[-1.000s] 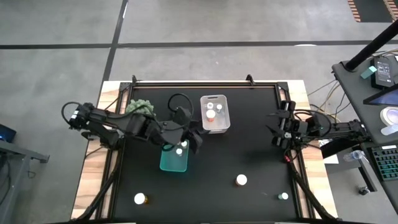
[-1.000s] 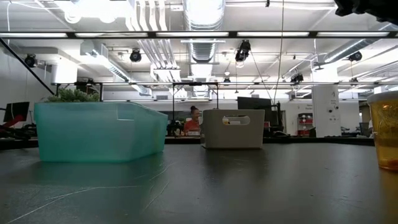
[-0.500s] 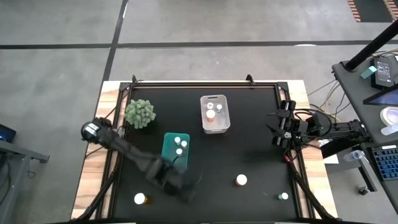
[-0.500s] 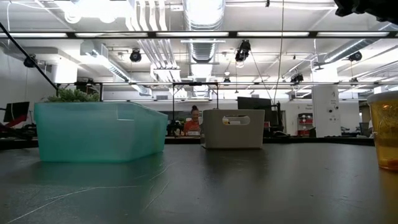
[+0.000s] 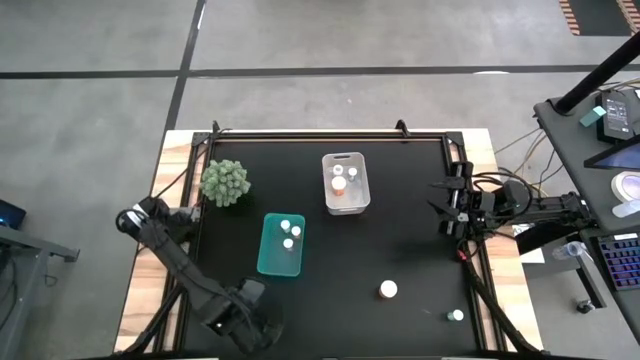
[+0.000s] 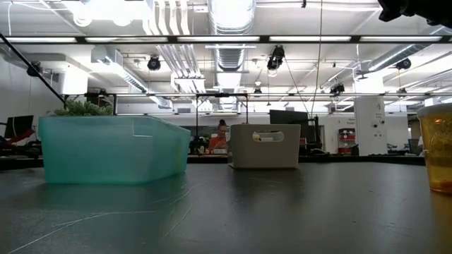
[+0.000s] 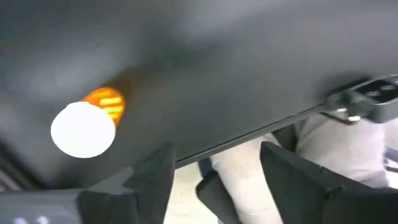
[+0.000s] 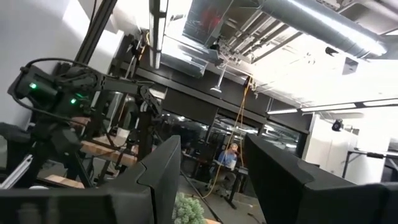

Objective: Pick and place medicine bottles into bin by pill shape (circle, oval)
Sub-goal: Put the bottom left orange pill bottle into the white bin

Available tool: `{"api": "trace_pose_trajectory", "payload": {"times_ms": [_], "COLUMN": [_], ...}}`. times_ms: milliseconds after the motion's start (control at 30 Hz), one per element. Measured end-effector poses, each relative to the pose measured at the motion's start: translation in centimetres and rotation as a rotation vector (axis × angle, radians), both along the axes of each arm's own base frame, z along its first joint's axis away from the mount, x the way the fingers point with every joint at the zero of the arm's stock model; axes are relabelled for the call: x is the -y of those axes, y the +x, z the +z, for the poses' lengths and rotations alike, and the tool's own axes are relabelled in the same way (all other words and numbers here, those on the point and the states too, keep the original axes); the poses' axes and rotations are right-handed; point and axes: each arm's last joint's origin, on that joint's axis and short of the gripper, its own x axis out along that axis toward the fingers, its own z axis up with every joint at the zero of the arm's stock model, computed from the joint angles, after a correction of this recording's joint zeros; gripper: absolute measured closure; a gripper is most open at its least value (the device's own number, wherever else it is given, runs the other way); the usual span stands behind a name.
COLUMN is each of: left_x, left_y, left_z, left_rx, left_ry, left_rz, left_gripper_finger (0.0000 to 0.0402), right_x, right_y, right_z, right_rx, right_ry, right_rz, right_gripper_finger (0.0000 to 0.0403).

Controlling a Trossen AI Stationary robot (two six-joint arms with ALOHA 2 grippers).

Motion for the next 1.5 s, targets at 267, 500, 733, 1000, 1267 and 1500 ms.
{"api": "trace_pose_trajectory", "payload": {"times_ms": [267, 500, 733, 1000, 1267, 1500], "left_x": [0.8, 0.2, 0.0, 0.6, 1.3, 1.2], "left_y": [-2.3, -3.2, -3.9, -4.5, -5.2, -5.2], "left_z": [-3.0, -5.3, -6.4, -6.6, -6.8, -7.9], "left_rx": [-0.098, -0.174, -0.262, -0.259, -0.248, -0.236], "left_ry": [0.057, 0.118, 0.092, 0.091, 0.078, 0.072], "left_rz": [-0.006, -0.013, -0.035, -0.06, -0.085, -0.083], "left_gripper_finger": [0.0098, 0.0081, 0.0081, 0.0081, 0.0082, 0.0082], "right_x": [0.0, 0.0, 0.0, 0.0, 0.0, 0.0], "right_y": [0.1, 0.1, 0.1, 0.1, 0.1, 0.1], "right_z": [-0.1, -0.1, -0.1, -0.1, -0.1, -0.1], "right_rx": [-0.016, -0.014, -0.014, -0.014, -0.014, -0.014], "right_ry": [0.002, 0.002, 0.0, -0.001, -0.001, -0.001], "right_rz": [0.005, 0.005, 0.004, 0.003, 0.003, 0.003], "right_gripper_finger": [0.0232, 0.0232, 0.0232, 0.0232, 0.0232, 0.0232]}}
